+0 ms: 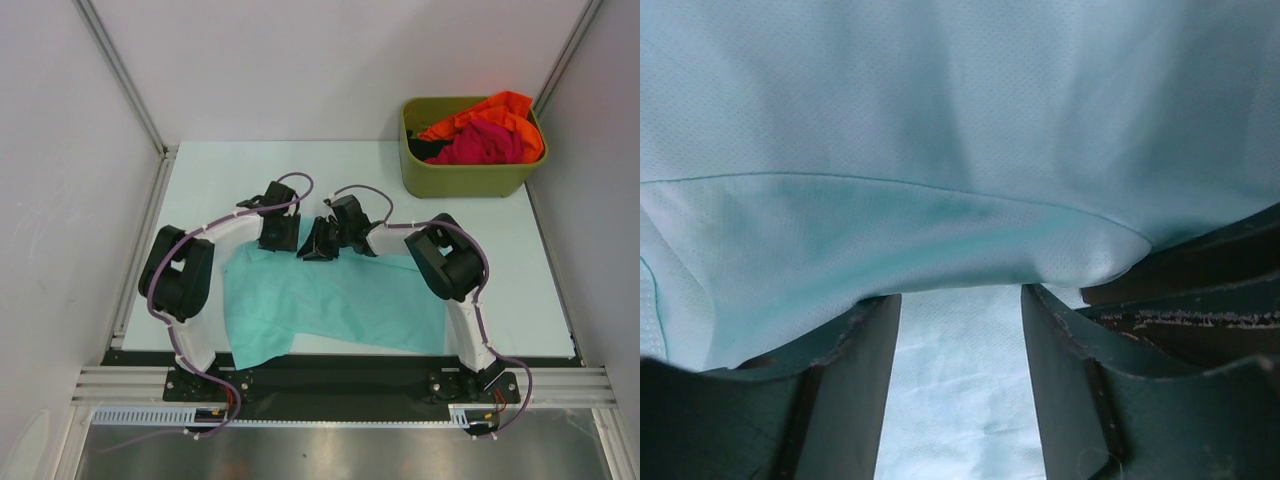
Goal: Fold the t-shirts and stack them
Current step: Fold the tshirt
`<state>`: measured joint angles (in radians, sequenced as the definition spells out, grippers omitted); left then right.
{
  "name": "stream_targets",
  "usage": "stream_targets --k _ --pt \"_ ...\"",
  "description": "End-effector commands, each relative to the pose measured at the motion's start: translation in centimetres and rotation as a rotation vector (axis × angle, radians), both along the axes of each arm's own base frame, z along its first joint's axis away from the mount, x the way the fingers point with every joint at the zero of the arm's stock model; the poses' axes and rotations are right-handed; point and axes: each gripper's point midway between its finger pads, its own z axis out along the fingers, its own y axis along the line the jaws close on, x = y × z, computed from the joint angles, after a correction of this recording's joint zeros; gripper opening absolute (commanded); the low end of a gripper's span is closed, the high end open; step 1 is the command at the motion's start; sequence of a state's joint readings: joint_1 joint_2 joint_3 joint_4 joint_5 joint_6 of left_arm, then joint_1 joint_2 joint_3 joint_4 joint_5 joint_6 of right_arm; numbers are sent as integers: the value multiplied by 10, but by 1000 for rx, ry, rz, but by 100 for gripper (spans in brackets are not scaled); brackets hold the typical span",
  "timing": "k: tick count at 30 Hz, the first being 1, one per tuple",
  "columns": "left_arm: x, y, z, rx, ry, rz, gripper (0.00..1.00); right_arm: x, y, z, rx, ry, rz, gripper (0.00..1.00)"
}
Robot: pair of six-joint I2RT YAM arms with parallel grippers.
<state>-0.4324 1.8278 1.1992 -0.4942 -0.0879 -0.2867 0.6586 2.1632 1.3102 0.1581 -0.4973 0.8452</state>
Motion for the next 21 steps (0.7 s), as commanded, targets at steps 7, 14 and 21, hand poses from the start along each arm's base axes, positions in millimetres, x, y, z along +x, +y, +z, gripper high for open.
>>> stream_targets --k 7,14,21 --pt "1 27 60 -67 -105 81 65 22 6 -5 -15 -89 -43 35" --pt "-29 59 62 -120 -90 153 70 22 8 -7 -17 -96 -26 31" --pt "-43 71 34 -249 -26 213 75 20 11 0 -11 -91 -14 21"
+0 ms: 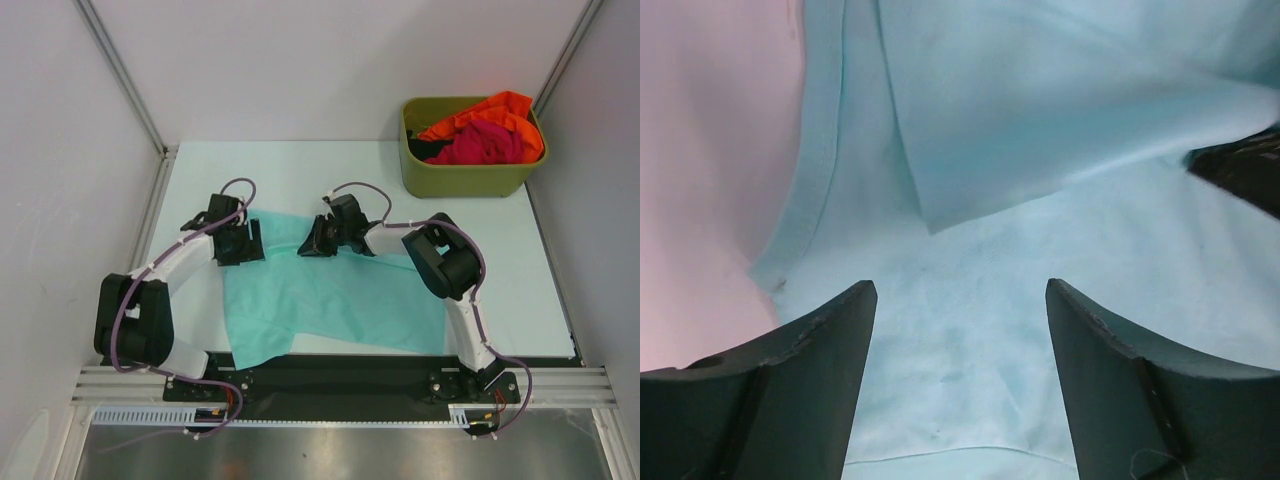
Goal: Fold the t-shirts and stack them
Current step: Fold the tshirt
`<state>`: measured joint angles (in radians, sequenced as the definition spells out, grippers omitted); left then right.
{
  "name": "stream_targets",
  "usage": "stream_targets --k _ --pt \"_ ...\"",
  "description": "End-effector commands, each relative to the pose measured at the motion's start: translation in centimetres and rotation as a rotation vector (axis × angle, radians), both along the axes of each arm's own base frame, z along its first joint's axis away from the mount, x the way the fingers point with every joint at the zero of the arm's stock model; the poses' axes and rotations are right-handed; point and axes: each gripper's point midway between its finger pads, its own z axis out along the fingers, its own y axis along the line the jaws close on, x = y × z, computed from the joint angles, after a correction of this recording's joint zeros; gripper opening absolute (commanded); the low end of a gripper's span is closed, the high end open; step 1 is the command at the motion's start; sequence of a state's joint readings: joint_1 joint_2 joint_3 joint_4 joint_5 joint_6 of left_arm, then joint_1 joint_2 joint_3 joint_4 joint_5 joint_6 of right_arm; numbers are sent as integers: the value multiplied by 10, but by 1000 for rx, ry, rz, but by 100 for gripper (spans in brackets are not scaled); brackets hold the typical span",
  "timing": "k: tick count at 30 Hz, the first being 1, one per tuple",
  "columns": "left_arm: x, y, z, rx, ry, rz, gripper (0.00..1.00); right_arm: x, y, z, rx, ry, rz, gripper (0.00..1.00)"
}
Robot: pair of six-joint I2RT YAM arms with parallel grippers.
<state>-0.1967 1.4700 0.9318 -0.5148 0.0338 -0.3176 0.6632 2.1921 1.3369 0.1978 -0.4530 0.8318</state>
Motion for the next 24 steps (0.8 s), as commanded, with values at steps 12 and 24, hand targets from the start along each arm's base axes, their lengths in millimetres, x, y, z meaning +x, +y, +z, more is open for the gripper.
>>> stream_targets --k 12,24 --pt "25 -21 -4 -269 -55 -9 66 -4 16 32 59 7 66 3" --pt "27 -14 -5 -271 -30 20 51 -24 16 38 130 192 102 0"
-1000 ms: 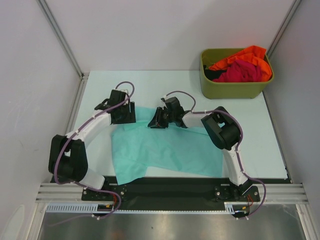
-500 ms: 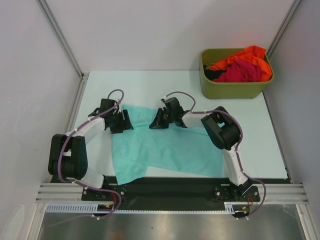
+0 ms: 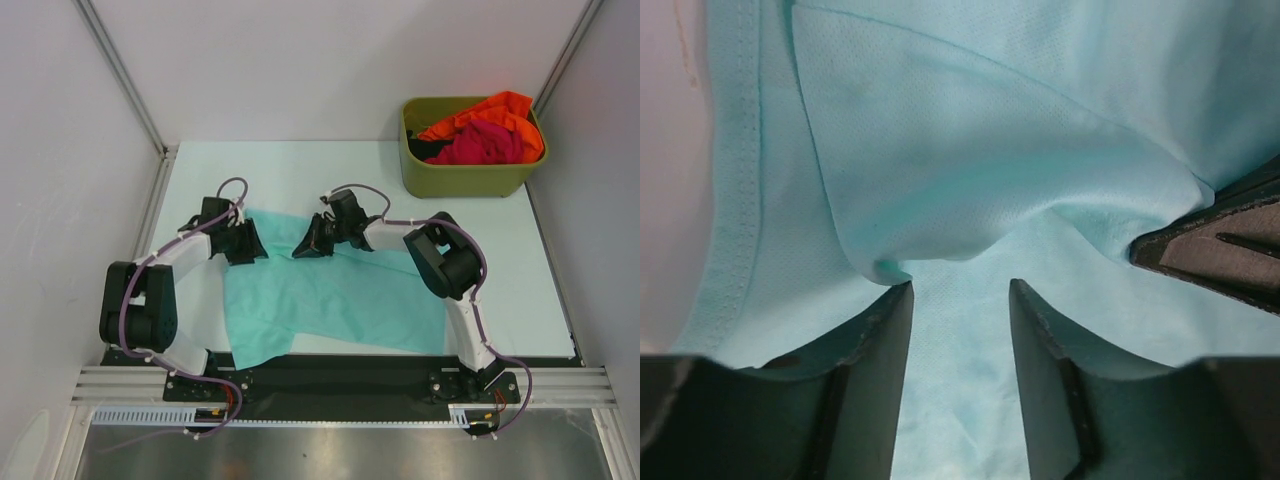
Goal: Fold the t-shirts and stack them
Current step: Fold the tshirt
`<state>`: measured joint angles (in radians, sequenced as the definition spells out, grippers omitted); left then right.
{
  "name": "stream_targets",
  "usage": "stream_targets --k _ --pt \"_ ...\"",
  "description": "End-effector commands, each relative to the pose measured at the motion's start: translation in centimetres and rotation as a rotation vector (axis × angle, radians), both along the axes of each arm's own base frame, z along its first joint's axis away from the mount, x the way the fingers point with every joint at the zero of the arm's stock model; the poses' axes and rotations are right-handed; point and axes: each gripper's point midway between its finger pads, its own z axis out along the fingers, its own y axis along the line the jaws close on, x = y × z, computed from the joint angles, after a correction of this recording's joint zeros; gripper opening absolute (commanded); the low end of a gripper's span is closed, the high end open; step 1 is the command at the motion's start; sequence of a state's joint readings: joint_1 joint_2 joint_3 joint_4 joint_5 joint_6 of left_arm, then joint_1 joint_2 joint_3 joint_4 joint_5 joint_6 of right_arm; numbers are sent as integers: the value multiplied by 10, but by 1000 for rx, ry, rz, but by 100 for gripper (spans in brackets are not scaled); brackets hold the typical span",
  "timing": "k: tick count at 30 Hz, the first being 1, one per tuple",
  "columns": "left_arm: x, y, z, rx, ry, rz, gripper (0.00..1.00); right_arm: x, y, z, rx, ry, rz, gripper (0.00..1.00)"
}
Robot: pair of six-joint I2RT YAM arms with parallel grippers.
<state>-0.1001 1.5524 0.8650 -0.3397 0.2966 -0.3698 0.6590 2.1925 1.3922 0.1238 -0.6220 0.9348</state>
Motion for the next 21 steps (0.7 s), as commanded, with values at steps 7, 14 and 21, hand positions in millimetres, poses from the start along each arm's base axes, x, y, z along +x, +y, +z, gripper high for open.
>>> stream_targets --k 7,14,21 --pt "16 8 28 -5 -57 40 13 -3 -11 4 10 46 23 0" --pt "3 17 26 39 -17 63 40 0 -22 1 4 54 26 0" --pt "0 22 14 60 -11 73 69 -2 -21 -3 11 62 42 0"
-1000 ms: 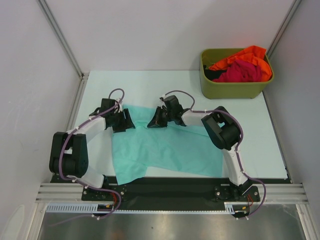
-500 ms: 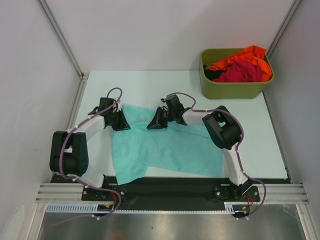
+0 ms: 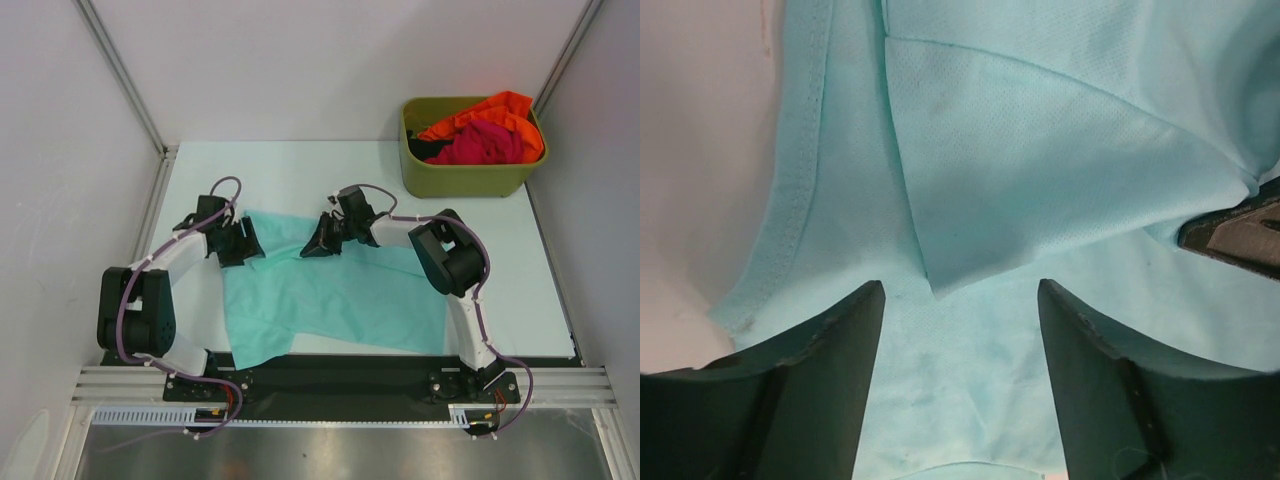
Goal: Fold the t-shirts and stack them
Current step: Fold the tshirt
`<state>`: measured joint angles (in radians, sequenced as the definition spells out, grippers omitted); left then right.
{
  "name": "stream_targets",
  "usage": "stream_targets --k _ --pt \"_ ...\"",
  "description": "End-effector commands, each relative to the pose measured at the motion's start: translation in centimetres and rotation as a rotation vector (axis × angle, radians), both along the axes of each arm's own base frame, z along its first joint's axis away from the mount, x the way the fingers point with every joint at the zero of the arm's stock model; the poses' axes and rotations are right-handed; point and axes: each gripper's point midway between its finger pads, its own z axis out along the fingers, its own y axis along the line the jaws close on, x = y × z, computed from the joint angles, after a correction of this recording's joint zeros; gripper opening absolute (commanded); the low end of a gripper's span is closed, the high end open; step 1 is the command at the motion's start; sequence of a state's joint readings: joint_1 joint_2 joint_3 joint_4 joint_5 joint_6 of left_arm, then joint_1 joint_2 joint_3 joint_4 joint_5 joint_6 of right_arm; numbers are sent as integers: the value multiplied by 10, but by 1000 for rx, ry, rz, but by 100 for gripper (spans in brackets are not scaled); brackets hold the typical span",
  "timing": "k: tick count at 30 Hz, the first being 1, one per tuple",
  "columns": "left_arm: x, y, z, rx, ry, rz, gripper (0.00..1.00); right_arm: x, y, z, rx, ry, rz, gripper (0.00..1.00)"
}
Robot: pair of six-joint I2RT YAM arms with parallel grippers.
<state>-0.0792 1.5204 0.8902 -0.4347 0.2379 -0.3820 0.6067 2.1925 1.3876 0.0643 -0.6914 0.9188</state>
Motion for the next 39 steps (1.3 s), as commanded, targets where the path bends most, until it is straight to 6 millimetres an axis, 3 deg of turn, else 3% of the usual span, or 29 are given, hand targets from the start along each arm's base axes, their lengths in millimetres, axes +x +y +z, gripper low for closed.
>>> stream_targets --k 1,7,10,13,14,19,21,31,33,36,37,39 --pt "7 1 4 -9 -51 -3 70 -5 1 2 19 -4 33 0" --pt "16 -23 -2 -154 -49 -31 69 -5 2 4 29 -6 39 0" --pt "17 -24 -3 -159 -28 -30 58 -6 2 5 29 -5 40 0" --pt "15 -18 0 -151 -8 -11 36 -5 -1 6 32 -7 41 0" --pt "16 -14 4 -147 -14 1 23 -5 -1 6 29 -8 42 0" --pt "19 -3 21 -113 -3 21 7 -7 -8 2 10 -7 69 0" --pt "19 -1 21 -109 16 25 5 -8 -9 1 5 -8 77 0" --pt "13 1 12 -120 77 36 5 -13 -17 -7 -26 51 101 1" --pt "11 7 6 -88 96 45 7 -12 -17 -9 -30 55 110 15" --pt "11 22 7 -6 94 71 20 -16 -26 -12 -81 63 149 28" --pt "12 25 15 10 67 76 33 -15 -28 -1 -86 43 154 31" --pt "13 33 25 55 38 95 47 -20 -40 8 -122 50 160 40"
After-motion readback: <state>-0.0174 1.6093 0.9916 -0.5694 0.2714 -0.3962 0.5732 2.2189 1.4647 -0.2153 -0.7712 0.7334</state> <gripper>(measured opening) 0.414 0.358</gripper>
